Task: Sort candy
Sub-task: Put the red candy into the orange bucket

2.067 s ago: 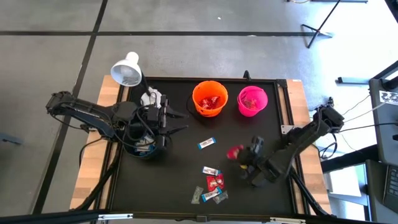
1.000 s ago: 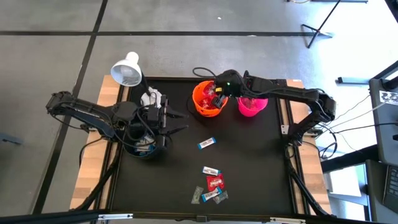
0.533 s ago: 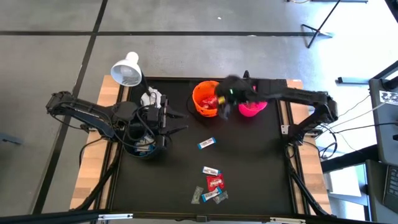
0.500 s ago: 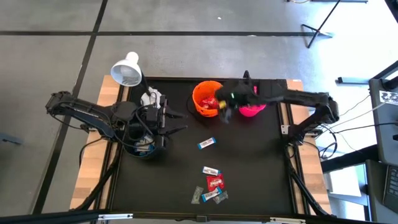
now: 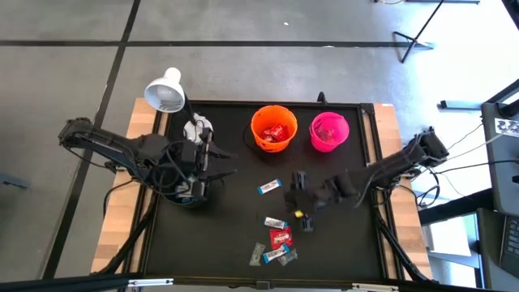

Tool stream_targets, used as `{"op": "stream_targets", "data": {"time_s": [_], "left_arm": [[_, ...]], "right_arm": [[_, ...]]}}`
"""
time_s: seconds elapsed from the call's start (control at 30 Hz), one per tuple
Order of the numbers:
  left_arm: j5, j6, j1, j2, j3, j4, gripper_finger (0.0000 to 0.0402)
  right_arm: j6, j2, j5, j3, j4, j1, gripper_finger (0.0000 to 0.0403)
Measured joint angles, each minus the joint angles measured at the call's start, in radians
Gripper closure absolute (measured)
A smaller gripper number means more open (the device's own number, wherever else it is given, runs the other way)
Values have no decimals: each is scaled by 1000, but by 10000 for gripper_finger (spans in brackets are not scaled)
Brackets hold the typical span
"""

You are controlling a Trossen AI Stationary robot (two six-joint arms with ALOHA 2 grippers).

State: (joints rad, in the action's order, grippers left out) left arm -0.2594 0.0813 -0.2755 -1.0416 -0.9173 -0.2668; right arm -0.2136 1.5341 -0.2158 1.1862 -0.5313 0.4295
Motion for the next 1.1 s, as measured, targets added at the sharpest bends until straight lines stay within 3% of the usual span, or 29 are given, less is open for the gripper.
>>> {"op": "stream_targets", "data": {"time_s": [0.23, 0.53, 1.1], "left_arm": [[-43, 7, -6, -5, 0, 8, 244], [-48, 8, -6, -5, -1, 6, 244], [-54, -26, -7, -7, -1, 17, 244]], "right_arm": [[-94, 53, -41, -225, 293, 109, 189], [-97, 200, -22, -250, 439, 181, 189], [-225, 298, -17, -246, 395, 186, 191]]}}
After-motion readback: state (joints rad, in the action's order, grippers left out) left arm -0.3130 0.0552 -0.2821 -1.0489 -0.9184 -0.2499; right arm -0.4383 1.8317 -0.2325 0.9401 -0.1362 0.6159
